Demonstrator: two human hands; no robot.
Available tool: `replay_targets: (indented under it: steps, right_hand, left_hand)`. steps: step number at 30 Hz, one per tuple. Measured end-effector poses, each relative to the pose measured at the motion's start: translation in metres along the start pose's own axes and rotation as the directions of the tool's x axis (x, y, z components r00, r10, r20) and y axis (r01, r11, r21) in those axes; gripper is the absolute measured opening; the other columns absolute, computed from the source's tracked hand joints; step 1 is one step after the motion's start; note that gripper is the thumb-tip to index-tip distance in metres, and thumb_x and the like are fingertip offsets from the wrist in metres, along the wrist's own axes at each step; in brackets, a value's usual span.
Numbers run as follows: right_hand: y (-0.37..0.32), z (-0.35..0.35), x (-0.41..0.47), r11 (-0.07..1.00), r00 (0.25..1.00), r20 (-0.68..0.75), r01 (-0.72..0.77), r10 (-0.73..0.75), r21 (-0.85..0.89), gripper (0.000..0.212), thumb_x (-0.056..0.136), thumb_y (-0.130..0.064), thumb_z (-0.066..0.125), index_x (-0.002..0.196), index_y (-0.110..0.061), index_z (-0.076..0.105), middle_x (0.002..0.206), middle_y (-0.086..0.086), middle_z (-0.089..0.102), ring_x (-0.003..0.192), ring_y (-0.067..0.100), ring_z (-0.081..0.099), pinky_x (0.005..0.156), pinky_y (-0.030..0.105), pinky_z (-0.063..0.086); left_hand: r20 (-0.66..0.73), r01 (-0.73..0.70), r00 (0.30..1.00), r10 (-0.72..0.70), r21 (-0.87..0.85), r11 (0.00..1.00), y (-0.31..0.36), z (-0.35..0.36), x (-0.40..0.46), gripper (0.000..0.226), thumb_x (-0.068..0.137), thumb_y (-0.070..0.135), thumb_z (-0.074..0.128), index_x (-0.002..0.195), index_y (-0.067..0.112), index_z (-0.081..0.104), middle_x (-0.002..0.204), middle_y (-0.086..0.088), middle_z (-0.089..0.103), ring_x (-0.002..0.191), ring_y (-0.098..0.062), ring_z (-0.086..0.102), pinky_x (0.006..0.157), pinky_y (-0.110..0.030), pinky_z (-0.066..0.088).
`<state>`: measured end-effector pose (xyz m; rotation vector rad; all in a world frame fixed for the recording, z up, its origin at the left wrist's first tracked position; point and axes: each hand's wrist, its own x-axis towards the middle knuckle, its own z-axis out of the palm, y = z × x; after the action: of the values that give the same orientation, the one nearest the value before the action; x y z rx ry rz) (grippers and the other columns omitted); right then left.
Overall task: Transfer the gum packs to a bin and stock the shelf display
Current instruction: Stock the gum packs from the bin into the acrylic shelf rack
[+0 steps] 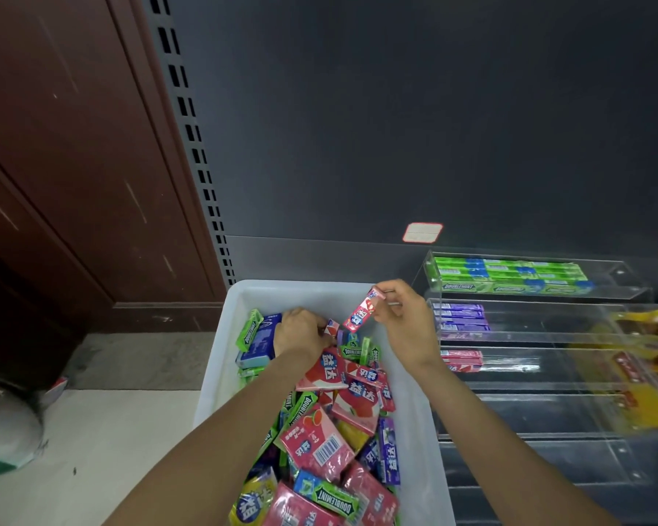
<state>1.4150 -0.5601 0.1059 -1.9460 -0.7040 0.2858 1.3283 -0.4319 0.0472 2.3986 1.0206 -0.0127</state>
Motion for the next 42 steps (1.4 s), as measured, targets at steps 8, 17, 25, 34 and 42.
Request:
replay_targets:
  steps: [8, 17, 25, 34, 42]
  right_hand:
    - [-0.003, -0.006, -0.008, 0.999, 0.999, -0.026, -0.024, 0.025, 0.029, 0.008, 0.092, -0.012, 0.057, 0.096, -0.020, 0.056, 0.090, -0.004, 0.062, 0.090, 0.011, 0.061, 0.082, 0.042, 0.055]
    - [-0.014, -0.028, -0.033, 0.951, 0.985, -0.118, -0.088, 0.127, 0.296, 0.025, 0.090, -0.003, 0.058, 0.104, -0.023, 0.055, 0.091, 0.005, 0.064, 0.087, 0.017, 0.065, 0.082, 0.041, 0.056]
    - [-0.010, -0.083, -0.067, 0.960, 0.949, -0.285, -0.049, 0.131, 0.275, 0.023, 0.083, 0.000, 0.065, 0.088, -0.022, 0.064, 0.087, 0.006, 0.068, 0.085, 0.020, 0.067, 0.080, 0.037, 0.055]
    - [0.054, -0.135, -0.072, 0.987, 0.983, -0.102, -0.145, 0.151, 0.064, 0.019, 0.077, 0.001, 0.072, 0.084, -0.016, 0.065, 0.075, -0.003, 0.064, 0.068, 0.005, 0.063, 0.069, 0.023, 0.049]
    - [0.073, -0.150, -0.054, 1.000, 0.992, 0.124, -0.005, 0.008, -0.020, 0.022, 0.079, 0.000, 0.070, 0.079, -0.022, 0.065, 0.081, -0.005, 0.067, 0.070, -0.001, 0.064, 0.068, 0.009, 0.048]
  left_hand:
    - [-0.076, -0.019, 0.997, 0.023, 0.048, 0.999, 0.004, 0.003, -0.011, 0.027, 0.089, 0.034, 0.060, 0.115, 0.032, 0.065, 0.108, 0.001, 0.066, 0.107, -0.020, 0.054, 0.096, -0.038, 0.045]
    - [-0.189, -0.159, 0.980, 0.065, -0.544, 0.824, 0.016, -0.036, -0.048, 0.025, 0.089, 0.021, 0.062, 0.113, 0.015, 0.066, 0.099, 0.004, 0.067, 0.086, -0.012, 0.064, 0.077, -0.021, 0.052]
    - [-0.220, -0.299, 0.953, 0.208, -0.573, 0.763, 0.052, -0.059, -0.089, 0.023, 0.087, 0.018, 0.063, 0.110, 0.019, 0.067, 0.095, 0.010, 0.061, 0.088, -0.004, 0.057, 0.081, -0.018, 0.048]
    - [-0.201, -0.276, 0.960, 0.195, -0.557, 0.783, 0.098, -0.040, -0.111, 0.021, 0.086, 0.019, 0.066, 0.107, 0.023, 0.068, 0.097, 0.002, 0.067, 0.076, -0.001, 0.059, 0.060, -0.006, 0.047]
    - [-0.213, -0.212, 0.971, 0.113, -0.533, 0.819, 0.124, -0.025, -0.122, 0.025, 0.086, 0.021, 0.065, 0.111, 0.019, 0.066, 0.098, 0.004, 0.065, 0.081, -0.006, 0.058, 0.064, -0.011, 0.047]
